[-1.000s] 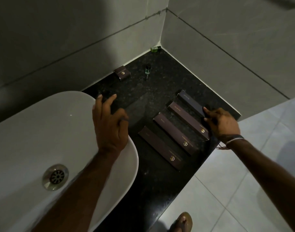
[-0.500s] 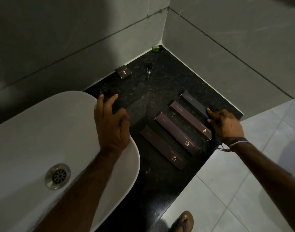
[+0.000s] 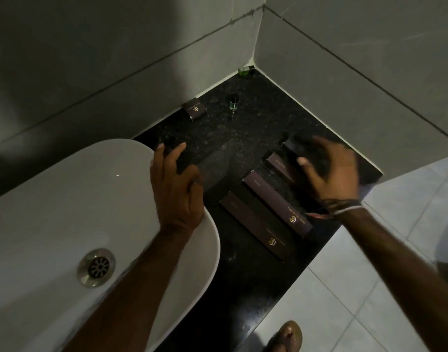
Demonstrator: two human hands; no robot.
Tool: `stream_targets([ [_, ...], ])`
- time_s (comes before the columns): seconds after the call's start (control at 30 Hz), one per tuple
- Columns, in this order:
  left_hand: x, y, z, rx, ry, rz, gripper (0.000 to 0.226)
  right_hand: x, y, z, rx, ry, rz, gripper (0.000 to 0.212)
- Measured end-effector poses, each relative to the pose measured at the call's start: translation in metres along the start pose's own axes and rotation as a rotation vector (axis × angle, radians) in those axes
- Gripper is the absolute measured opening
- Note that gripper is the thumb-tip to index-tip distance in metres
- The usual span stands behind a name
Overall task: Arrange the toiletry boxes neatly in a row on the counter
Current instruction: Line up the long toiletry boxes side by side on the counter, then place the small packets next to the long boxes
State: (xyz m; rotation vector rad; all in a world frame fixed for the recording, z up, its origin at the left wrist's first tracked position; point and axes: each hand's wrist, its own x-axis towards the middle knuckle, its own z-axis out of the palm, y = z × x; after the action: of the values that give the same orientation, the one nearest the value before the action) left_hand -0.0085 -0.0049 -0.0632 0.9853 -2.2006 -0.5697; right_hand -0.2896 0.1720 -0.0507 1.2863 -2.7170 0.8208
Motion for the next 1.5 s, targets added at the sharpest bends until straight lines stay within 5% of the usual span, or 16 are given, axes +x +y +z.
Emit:
stream_targets([
  [0.2, 0.001, 0.004, -0.002, 0.008, -0.002, -0.022, 0.030, 0.032, -0.137, 0.110, -0.022, -0.427, -0.483, 0.059],
  [0.53, 0.002, 0.006, -0.003, -0.063, -0.001, -0.059, 0.022, 0.092, -0.241, 0.174, -0.237, -0.694, -0.764, 0.051],
  [0.83, 0.002, 0.001, 0.002, -0.038, -0.003, -0.061, 0.023, 0.088, -0.160, 0.137, -0.128, -0.559, -0.474, 0.060],
  [1.07, 0.001, -0.001, 0.002, -0.045, 0.005, -0.044, 0.021, 0.083, -0.132, 0.110, -0.174, -0.669, -0.685, 0.059],
  [1.27, 0.001, -0.001, 0.002, -0.050, 0.020, -0.032, 0.022, 0.069, -0.138, 0.098, -0.082, -0.380, -0.402, 0.055],
  [1.37, 0.000, 0.000, 0.002, -0.021, 0.014, -0.036, 0.027, 0.062, -0.153, 0.107, -0.283, -0.520, -0.329, 0.075],
  [1.5, 0.001, 0.002, 0.000, -0.011, 0.018, -0.028, 0.032, 0.070, -0.157, 0.102, -0.268, -0.694, -0.479, 0.052],
])
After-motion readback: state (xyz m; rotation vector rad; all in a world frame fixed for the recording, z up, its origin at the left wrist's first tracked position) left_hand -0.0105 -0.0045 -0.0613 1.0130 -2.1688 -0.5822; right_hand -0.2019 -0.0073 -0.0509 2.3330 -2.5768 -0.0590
